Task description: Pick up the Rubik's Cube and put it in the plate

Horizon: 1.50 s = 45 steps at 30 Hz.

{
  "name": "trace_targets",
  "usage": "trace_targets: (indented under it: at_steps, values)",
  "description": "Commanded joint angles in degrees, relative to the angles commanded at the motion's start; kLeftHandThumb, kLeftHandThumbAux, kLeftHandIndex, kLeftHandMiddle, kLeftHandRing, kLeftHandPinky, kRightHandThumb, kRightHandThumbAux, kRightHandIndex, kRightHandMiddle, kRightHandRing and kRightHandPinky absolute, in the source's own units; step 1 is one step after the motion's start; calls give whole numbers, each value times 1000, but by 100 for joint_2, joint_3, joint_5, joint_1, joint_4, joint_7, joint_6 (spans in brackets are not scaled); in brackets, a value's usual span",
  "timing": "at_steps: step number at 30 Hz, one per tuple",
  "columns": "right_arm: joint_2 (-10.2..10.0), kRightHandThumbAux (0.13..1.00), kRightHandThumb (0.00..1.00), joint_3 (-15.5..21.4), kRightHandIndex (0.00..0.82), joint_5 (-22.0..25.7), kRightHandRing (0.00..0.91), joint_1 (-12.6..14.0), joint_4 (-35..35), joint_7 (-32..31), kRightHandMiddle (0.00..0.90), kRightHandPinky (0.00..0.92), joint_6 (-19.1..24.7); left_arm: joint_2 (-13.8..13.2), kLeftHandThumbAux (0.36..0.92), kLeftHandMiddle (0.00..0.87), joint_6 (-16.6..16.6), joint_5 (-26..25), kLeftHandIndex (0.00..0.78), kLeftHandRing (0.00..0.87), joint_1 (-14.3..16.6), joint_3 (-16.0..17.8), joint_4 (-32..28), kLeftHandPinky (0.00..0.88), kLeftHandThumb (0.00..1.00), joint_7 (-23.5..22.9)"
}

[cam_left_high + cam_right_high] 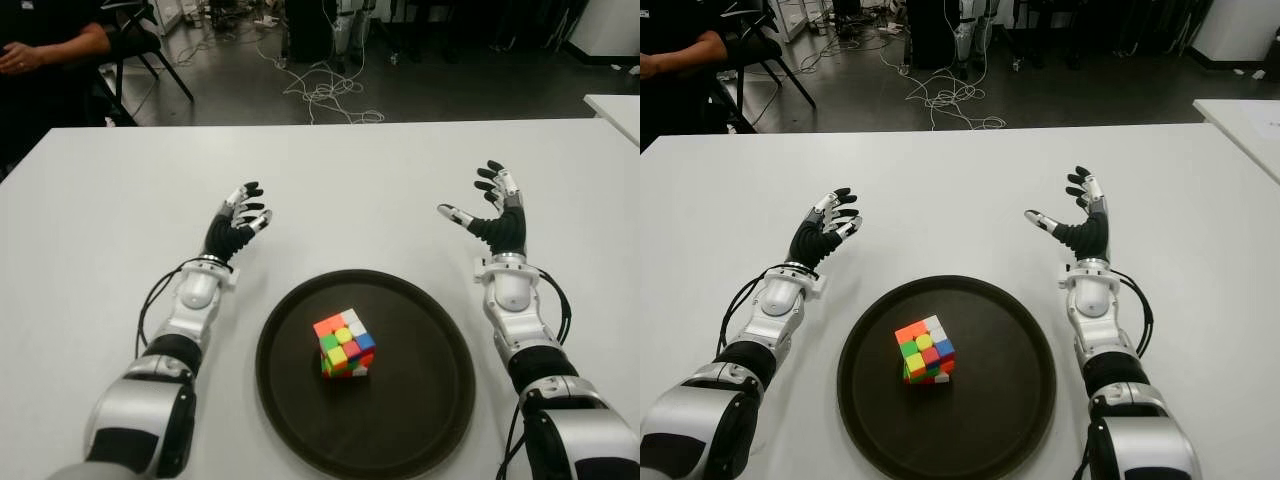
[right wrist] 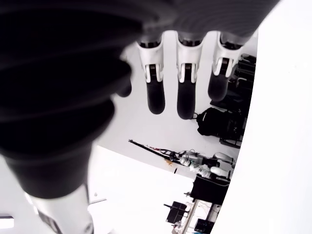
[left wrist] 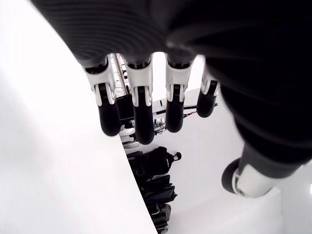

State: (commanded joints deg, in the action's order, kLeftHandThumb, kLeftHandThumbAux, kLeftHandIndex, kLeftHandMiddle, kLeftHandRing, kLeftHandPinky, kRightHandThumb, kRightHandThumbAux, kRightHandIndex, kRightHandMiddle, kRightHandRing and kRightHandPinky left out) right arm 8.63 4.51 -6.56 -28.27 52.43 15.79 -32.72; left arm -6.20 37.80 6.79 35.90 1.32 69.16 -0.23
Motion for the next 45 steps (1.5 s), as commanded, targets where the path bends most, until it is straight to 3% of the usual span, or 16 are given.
trace_targets:
  at_steps: [8,19,28,45]
  values:
    - [2,830,63,-8,181,10,233,30,95,-154,247,240,-151,17,616,190,-25,-16,142,204,-16,3,-12,221,120,-31]
    - [-75,835,34,123,187,293,283,2,255,-511,280,285,-222,17,638,178,-33,18,139,199,-15,-25,-6,215,99,-26]
    - [-177,879,27,323,192,803,313,-18,134,-1186,289,354,104,15,666,176,19,12,140,196,-18,-22,-4,225,107,-44]
    - [-210,861,43,395,187,1038,307,-8,-11,-1614,272,372,359,13,663,176,22,-5,134,194,-12,-11,1,217,115,-89]
